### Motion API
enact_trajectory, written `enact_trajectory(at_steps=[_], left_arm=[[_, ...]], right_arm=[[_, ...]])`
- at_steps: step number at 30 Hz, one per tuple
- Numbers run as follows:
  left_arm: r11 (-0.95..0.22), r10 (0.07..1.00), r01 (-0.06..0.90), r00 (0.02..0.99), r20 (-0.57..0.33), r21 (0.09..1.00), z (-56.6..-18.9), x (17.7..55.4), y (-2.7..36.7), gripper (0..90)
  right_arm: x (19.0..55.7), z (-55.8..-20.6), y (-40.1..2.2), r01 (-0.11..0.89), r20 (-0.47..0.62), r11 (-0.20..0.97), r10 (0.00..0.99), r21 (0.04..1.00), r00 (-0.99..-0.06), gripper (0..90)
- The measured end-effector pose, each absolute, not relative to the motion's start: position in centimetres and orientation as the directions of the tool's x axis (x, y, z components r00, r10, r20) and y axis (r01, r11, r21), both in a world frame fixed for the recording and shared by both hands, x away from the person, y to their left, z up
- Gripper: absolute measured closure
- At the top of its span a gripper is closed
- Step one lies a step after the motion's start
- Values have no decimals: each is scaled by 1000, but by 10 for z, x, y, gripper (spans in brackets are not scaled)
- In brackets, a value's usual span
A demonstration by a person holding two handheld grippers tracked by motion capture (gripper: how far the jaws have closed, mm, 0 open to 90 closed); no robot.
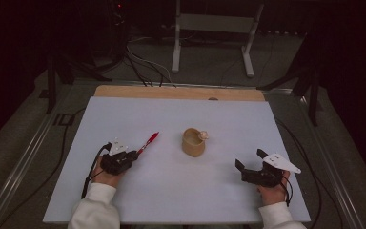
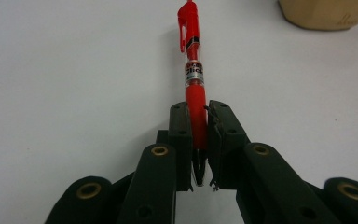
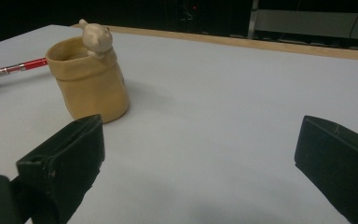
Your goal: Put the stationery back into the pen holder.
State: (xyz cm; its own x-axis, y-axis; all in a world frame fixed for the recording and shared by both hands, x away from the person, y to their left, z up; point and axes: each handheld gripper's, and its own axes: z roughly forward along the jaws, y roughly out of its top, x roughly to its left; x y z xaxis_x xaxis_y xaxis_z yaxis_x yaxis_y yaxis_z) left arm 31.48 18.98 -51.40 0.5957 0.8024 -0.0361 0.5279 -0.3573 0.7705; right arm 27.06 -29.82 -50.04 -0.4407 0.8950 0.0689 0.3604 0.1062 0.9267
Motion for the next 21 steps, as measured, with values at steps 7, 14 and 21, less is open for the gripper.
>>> enact_trajectory(at_steps=[7,14,21], left_arm=[[-344,808,523,587,-38,780,-508,312,193,814],[-341,807,511,589,-32,789,-501,310,195,814],[-335,806,494,591,-28,802,-492,307,198,814]], right_arm=[[271,-501,-297,362,68,108,894,926,-443,19],[271,-501,-297,364,69,109,893,925,-444,20],[271,-501,-296,369,73,109,893,923,-445,20]])
